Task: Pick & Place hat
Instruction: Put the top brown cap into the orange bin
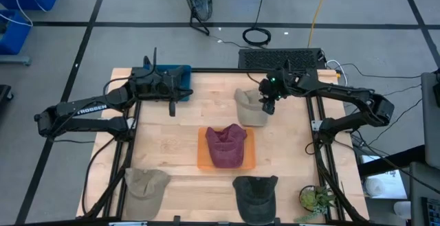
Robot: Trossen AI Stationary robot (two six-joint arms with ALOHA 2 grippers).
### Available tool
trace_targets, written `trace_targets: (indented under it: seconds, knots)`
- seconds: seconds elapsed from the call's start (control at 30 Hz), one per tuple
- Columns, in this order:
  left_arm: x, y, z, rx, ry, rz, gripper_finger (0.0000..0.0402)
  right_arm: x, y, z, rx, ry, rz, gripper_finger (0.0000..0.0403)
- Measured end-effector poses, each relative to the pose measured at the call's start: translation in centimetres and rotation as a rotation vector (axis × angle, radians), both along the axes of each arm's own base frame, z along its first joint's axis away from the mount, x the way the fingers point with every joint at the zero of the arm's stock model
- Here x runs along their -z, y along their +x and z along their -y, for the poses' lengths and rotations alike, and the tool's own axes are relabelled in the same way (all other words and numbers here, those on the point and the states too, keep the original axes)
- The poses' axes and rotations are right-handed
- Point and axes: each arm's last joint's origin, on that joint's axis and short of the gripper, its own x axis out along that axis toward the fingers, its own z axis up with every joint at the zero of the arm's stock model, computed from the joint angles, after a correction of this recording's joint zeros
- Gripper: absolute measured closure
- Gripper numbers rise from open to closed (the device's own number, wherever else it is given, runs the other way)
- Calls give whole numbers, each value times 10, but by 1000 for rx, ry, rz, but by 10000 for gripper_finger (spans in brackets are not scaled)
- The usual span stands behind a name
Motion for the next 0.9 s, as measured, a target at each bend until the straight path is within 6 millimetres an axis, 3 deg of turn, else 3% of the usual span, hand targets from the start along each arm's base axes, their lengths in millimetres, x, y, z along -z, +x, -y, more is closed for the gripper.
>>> trace_targets:
  seconds: [0.2, 0.37, 0.5, 0.9]
  knots:
    - [1, 0, 0, 0, 0, -8, 376, 22, 1, -10, -168, -12, 70, 243]
    - [1, 0, 0, 0, -1, -9, 384, 42, 2, -19, -207, -75, 140, 243]
    - [1, 0, 0, 0, -2, -10, 397, 46, 1, -22, -187, -62, 171, 243]
    - [1, 0, 0, 0, 1, -9, 374, 68, -5, -15, -106, -36, 191, 256]
